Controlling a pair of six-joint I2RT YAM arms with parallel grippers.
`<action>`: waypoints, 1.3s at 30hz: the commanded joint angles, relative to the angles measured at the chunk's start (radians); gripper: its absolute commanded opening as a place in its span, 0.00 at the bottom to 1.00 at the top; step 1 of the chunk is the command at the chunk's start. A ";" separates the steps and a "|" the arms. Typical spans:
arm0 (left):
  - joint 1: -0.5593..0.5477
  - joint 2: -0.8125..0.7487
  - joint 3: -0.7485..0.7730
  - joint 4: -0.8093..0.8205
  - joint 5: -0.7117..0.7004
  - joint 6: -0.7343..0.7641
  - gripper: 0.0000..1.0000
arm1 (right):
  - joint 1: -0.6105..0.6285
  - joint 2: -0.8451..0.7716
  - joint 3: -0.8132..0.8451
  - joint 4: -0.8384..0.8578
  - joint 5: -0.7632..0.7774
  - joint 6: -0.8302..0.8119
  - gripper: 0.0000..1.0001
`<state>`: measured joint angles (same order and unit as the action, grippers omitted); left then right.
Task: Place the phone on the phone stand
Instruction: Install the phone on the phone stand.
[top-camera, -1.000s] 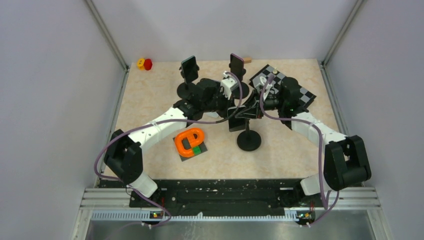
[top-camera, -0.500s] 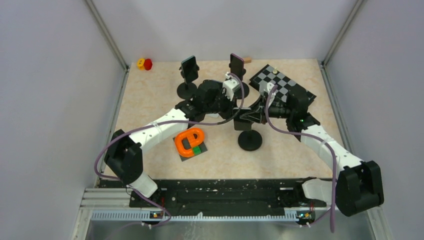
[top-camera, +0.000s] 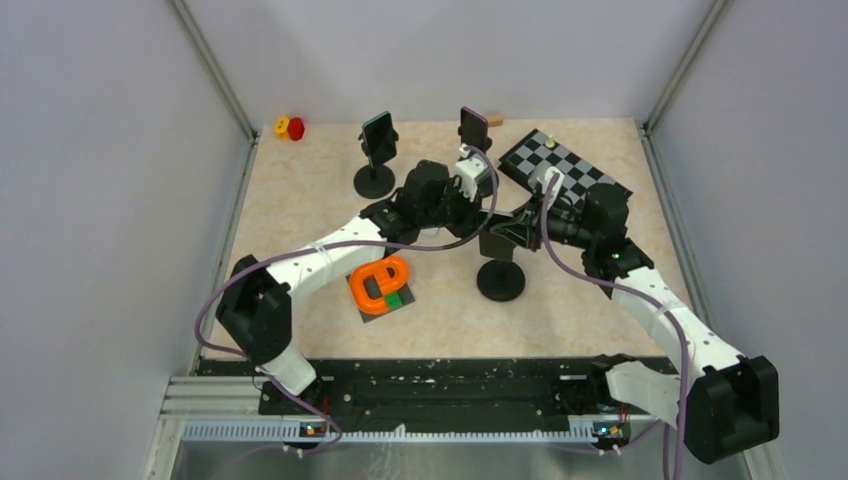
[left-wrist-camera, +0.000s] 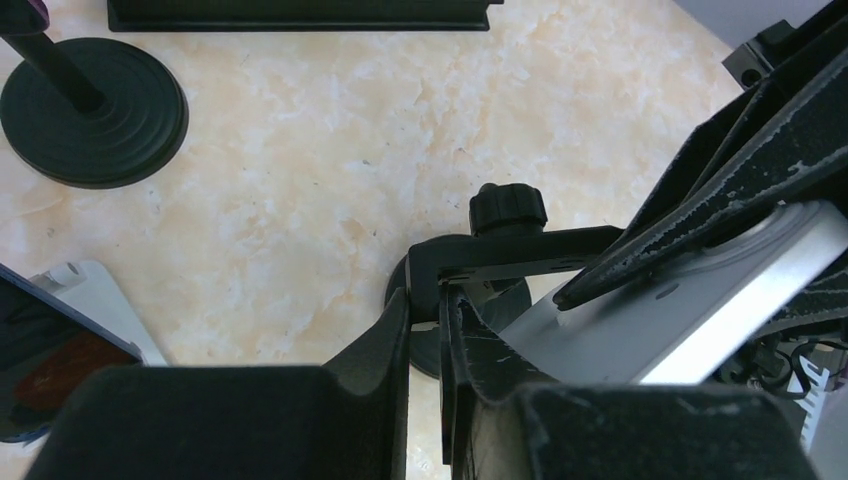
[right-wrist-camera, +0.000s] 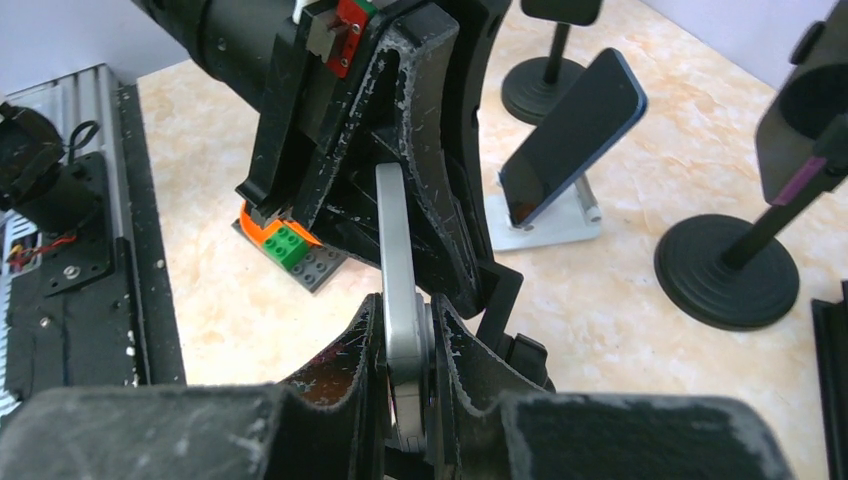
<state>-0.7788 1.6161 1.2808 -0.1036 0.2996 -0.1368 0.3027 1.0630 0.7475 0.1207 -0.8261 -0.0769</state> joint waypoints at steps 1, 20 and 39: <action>-0.052 0.034 0.035 -0.049 -0.017 -0.014 0.00 | -0.027 -0.012 0.023 -0.063 0.284 0.042 0.00; -0.055 0.013 -0.062 0.038 -0.033 -0.061 0.00 | -0.154 -0.061 -0.121 0.124 0.219 0.267 0.00; -0.079 0.043 -0.032 -0.003 -0.045 -0.069 0.00 | -0.119 -0.031 -0.002 -0.107 0.446 0.169 0.00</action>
<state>-0.8280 1.6428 1.2465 0.0498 0.1951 -0.1745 0.1955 0.9985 0.6907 0.1112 -0.6724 0.1783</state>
